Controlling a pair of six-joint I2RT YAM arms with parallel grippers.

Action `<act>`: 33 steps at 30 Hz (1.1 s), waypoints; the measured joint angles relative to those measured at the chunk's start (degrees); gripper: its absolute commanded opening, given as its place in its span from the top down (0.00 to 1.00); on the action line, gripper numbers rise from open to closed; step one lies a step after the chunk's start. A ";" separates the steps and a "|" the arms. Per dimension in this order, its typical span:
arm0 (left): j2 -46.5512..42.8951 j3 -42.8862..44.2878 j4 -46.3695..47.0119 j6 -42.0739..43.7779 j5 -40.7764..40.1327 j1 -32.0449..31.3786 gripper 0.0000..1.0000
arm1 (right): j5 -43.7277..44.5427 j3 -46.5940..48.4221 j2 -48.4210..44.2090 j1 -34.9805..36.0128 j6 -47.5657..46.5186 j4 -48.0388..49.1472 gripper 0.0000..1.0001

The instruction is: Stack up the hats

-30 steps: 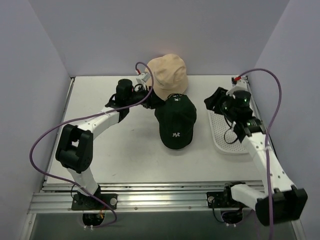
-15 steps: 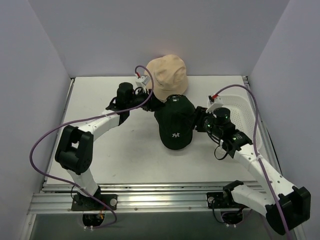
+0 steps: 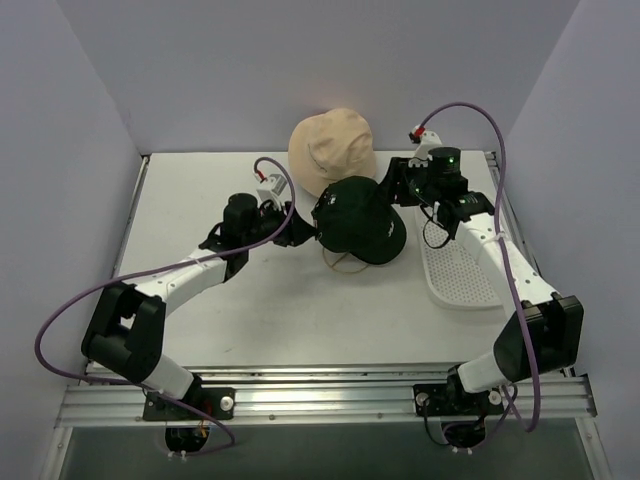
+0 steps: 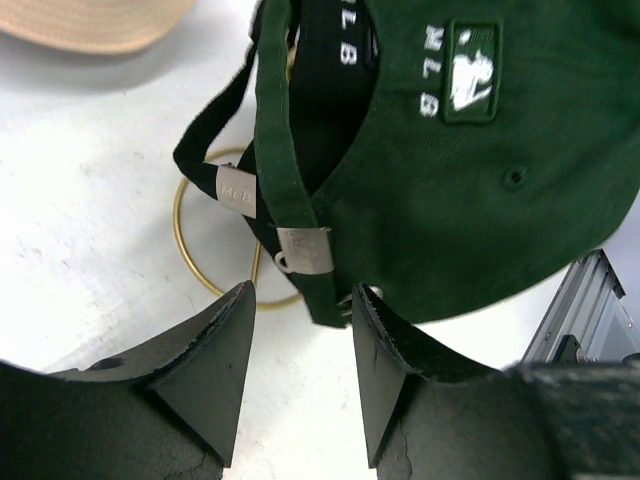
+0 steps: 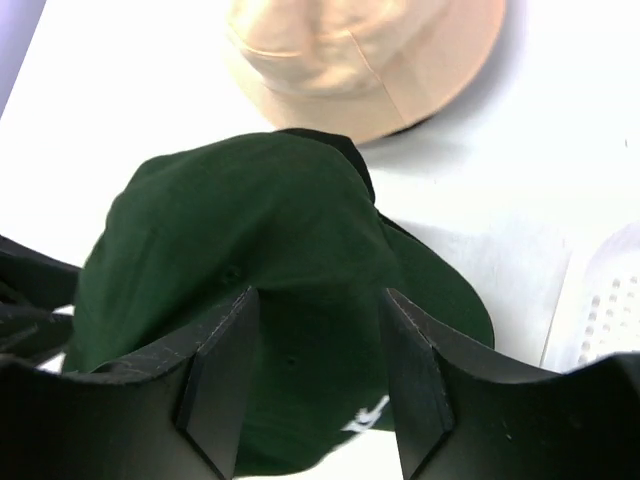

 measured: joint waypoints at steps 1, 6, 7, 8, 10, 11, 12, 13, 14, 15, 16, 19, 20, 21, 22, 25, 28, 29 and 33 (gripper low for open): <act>-0.46 -0.68 -0.07 -0.17 -0.50 -0.28 0.48 | -0.72 2.03 1.46 -0.04 -1.25 -0.63 0.53; -2.01 -2.69 -0.33 -0.35 -3.85 -4.22 0.48 | -3.58 10.73 7.50 -0.02 -5.99 -4.94 0.53; -2.58 -2.95 -0.79 -0.39 -4.28 -4.74 0.47 | -3.78 11.39 8.07 -0.02 -6.56 -5.27 0.53; -3.39 -3.06 -1.60 -0.44 -4.72 -4.96 0.46 | -4.00 11.74 8.44 -0.02 -6.99 -5.66 0.53; -5.64 -2.93 -3.96 -0.39 -6.12 -4.63 0.45 | -4.13 11.78 8.66 0.04 -7.76 -6.95 0.53; -6.60 -2.54 -5.31 -0.35 -6.60 -4.22 0.45 | -4.13 11.78 8.68 0.07 -7.96 -7.37 0.53; -7.52 -1.51 -7.15 -0.31 -7.26 -3.61 0.45 | -4.13 11.78 8.68 0.07 -8.13 -7.74 0.53; -8.00 0.31 -9.20 -0.20 -7.85 -2.93 0.45 | -4.13 11.76 8.68 0.07 -8.26 -7.89 0.53; -8.11 2.51 -10.84 -0.04 -8.46 -2.27 0.45 | -4.11 11.76 8.66 0.07 -8.26 -7.89 0.53; -8.09 4.76 -12.04 0.17 -9.01 -1.68 0.45 | -4.13 11.74 8.66 0.07 -8.28 -7.89 0.53; -8.04 7.04 -13.16 0.57 -9.46 -1.18 0.45 | -4.11 11.63 8.66 0.07 -8.28 -7.85 0.53; -7.17 13.00 -16.00 2.05 -9.68 -0.52 0.45 | -4.11 11.04 8.55 0.07 -8.28 -7.76 0.53; -6.45 14.99 -16.63 2.78 -9.14 -0.52 0.45 | -4.09 10.84 8.55 0.07 -8.31 -7.72 0.53; -5.51 16.70 -16.98 3.39 -8.52 -0.52 0.44 | -4.09 10.71 8.55 0.07 -8.31 -7.74 0.53; -4.55 18.08 -17.27 4.11 -7.72 -0.52 0.45 | -4.04 10.60 8.55 0.07 -8.31 -7.74 0.53; -1.42 20.13 -18.40 5.90 -5.03 -0.57 0.45 | -3.93 10.08 8.20 0.07 -8.28 -7.67 0.53; 0.90 19.91 -19.93 7.04 -3.72 -0.68 0.45 | -3.87 9.66 7.50 0.07 -8.28 -7.63 0.53; 1.27 19.56 -19.96 7.30 -3.61 -0.72 0.45 | -3.85 9.53 7.23 0.07 -8.28 -7.58 0.53; 1.99 18.01 -20.00 7.89 -3.08 -0.83 0.45 | -3.63 8.70 5.99 0.07 -8.24 -7.41 0.53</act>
